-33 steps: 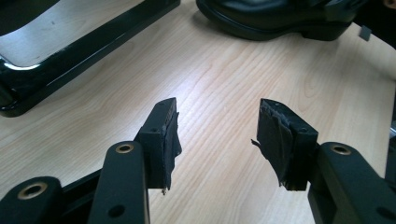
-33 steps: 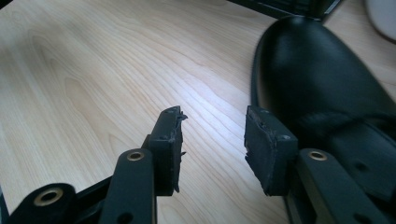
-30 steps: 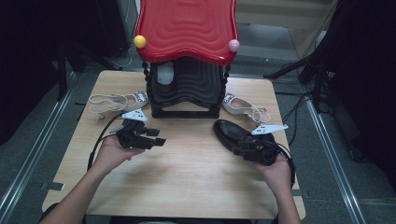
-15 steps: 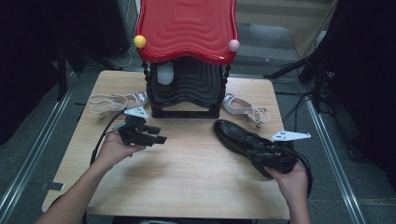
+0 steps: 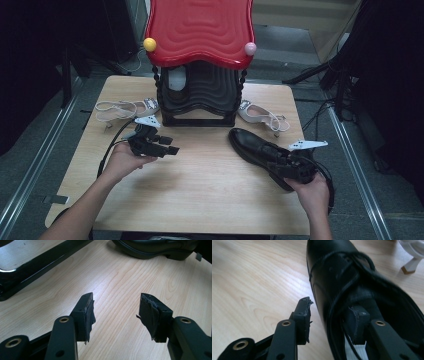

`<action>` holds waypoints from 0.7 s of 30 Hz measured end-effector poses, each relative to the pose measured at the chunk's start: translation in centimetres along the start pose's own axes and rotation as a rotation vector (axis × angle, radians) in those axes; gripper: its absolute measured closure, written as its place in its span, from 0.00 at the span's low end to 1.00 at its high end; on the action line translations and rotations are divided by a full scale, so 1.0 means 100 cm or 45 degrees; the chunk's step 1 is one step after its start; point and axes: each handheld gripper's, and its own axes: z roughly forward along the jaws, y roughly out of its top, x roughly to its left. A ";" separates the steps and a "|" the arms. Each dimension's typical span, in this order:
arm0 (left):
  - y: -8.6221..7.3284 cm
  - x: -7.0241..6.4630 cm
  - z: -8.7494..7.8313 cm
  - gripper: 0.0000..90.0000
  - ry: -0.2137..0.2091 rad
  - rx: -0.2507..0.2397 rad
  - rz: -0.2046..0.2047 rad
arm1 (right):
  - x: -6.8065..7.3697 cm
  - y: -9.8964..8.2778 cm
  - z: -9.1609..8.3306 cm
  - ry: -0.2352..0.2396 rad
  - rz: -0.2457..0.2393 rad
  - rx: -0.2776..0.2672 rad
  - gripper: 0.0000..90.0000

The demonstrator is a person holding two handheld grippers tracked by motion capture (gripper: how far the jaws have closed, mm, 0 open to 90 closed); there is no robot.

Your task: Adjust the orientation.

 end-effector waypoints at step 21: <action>-0.001 -0.004 -0.010 0.93 -0.059 -0.047 0.002 | 0.017 0.024 0.015 0.109 0.046 0.071 0.92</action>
